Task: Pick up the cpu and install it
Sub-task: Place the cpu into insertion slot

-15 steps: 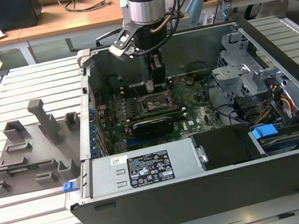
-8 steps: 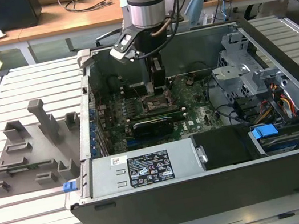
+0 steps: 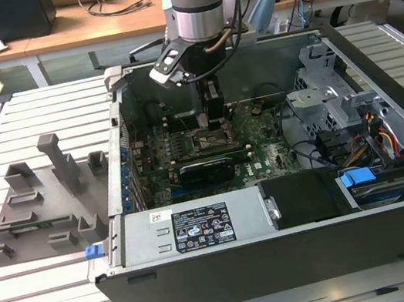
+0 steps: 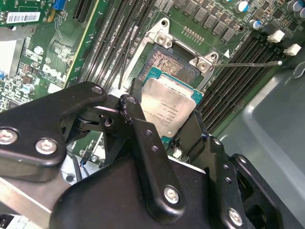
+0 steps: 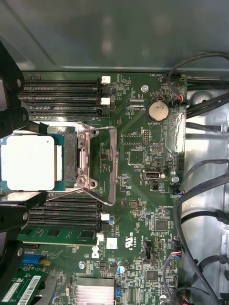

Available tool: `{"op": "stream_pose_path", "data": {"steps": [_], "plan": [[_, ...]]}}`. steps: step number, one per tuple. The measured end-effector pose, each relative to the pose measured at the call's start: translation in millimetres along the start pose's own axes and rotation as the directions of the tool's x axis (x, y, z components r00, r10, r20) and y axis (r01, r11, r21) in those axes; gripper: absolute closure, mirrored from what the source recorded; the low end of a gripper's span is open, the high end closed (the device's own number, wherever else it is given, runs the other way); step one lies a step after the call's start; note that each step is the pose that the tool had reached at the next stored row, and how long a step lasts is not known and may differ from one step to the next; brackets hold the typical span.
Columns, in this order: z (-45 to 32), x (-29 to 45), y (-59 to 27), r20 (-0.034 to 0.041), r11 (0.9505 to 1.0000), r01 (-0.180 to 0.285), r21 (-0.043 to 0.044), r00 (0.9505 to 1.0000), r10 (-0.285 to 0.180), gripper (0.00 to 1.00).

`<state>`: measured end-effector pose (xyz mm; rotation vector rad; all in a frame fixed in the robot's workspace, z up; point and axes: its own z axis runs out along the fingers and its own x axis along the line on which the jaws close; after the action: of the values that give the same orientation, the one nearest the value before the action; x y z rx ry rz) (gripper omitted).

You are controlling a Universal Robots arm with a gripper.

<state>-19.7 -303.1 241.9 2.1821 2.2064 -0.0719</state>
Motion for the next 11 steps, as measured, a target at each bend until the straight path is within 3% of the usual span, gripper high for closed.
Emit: {"op": "stream_pose_path", "data": {"steps": [11], "plan": [[11.0, 0.7, 0.1, -0.0001, 1.0000, 0.000, -0.0001, 1.0000, 0.000, 0.45]]}}
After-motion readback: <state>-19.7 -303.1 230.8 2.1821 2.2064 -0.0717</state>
